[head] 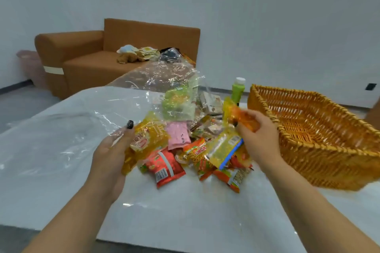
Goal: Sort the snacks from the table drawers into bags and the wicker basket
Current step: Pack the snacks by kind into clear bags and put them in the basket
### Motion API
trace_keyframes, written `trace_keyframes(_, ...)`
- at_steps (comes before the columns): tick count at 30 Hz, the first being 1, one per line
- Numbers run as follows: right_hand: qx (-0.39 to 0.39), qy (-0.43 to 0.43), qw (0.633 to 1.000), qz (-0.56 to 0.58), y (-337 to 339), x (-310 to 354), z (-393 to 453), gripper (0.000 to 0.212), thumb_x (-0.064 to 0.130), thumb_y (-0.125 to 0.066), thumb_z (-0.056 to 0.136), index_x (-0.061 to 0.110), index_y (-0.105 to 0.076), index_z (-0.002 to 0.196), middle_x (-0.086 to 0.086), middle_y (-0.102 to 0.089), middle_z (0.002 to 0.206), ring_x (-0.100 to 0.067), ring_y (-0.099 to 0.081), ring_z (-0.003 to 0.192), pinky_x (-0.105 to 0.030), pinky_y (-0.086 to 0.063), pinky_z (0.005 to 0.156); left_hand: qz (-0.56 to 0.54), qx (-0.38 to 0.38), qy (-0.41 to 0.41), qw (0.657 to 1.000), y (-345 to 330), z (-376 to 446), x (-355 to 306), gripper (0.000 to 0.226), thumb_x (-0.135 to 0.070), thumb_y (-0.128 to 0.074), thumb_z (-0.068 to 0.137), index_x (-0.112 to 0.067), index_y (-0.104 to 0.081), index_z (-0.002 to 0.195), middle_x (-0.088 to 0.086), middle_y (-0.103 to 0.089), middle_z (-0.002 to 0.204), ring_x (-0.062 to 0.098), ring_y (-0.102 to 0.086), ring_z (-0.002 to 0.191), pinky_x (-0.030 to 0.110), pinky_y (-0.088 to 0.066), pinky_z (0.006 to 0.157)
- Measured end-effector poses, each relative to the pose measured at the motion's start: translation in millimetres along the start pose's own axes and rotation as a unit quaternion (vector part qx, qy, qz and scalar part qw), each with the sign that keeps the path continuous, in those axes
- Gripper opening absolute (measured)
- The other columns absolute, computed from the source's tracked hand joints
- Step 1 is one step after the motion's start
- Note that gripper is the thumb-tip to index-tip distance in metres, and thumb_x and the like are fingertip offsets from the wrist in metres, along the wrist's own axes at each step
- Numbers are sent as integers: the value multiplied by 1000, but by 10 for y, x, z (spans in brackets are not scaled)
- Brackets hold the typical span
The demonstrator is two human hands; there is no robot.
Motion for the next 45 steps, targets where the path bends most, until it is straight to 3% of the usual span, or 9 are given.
trace_keyframes(4, 122, -47, 988, -88, -171, -207, -498, 50, 15, -77, 77, 24, -63, 123, 0, -60, 115, -17, -56, 104, -26, -44, 89, 11, 8, 11, 1000, 40, -169, 4, 40, -29, -64, 89, -10, -63, 123, 9, -73, 107, 16, -70, 81, 30, -57, 67)
trace_keyframes(8, 47, -213, 976, -16, -79, -562, -552, 53, 30, -80, 73, 14, -62, 120, -4, -64, 113, -24, -61, 103, -42, -51, 90, 39, 3, 17, 999, 70, -404, 88, 35, -28, -64, 91, -11, -63, 122, 3, -76, 94, 13, -71, 75, 27, -53, 62)
trace_keyframes(15, -9, -176, 977, 123, 167, -196, -708, 11, 26, -68, 84, 24, -61, 92, -1, -62, 90, -23, -62, 86, -38, -51, 76, 56, -12, 25, 998, 5, -659, 100, 36, -29, -64, 92, -10, -61, 122, 6, -75, 98, 16, -70, 77, 29, -53, 66)
trace_keyframes(19, 314, -48, 948, -3, -65, 276, -1182, 22, 19, -66, 81, 30, -66, 100, 5, -57, 82, -9, -52, 67, -21, -43, 59, 62, -21, 34, 997, 22, -688, 153, 31, -30, -64, 92, -12, -64, 117, 0, -76, 86, 12, -71, 68, 24, -53, 58)
trace_keyframes(24, 604, -43, 735, -306, -312, -58, -1903, 75, 34, -58, 84, 42, -21, 150, -4, -40, 148, -21, -49, 123, -29, -44, 95, 67, -15, 46, 997, 36, -689, 180, 20, -29, -63, 93, -15, -67, 106, -2, -77, 79, 11, -72, 66, 29, -54, 63)
trace_keyframes(30, 510, -111, 802, -290, -229, -237, -1403, 51, 28, -55, 88, 19, -47, 138, -9, -53, 133, -23, -54, 115, -29, -45, 89, 76, 22, 37, 996, 6, -702, 84, 25, -38, -59, 92, -18, -67, 105, 4, -76, 94, 17, -72, 80, 35, -53, 77)
trace_keyframes(34, 247, -294, 914, 131, 101, -271, -864, 16, 24, -60, 91, 10, -67, 92, -13, -63, 93, -19, -61, 78, -32, -51, 72, 69, -5, 18, 997, 78, -680, 25, 34, -36, -61, 92, -15, -64, 119, 1, -77, 91, 13, -73, 74, 32, -52, 69)
trace_keyframes(40, 35, -426, 820, 380, 281, -356, -894, 29, 44, -51, 95, 18, -57, 105, -8, -65, 93, -14, -52, 58, -17, -37, 35, 83, -26, 15, 996, 210, -640, -5, 34, -33, -61, 92, -16, -65, 121, 2, -75, 97, 13, -71, 74, 31, -51, 68)
trace_keyframes(45, 23, -402, 801, 444, 168, -326, -991, 22, 15, -55, 95, 11, -53, 116, -13, -59, 105, -20, -57, 80, -25, -46, 61, 173, 26, 0, 985, 216, -602, -89, 20, -31, -57, 95, -21, -70, 106, -6, -76, 88, 13, -73, 73, 34, -50, 71)
Point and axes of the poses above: each hand's wrist, its own z-axis towards the middle knuckle, its own y-axis out of the back of the hand, x = y × z, the point moved 7 cm from there along z, towards the middle knuckle
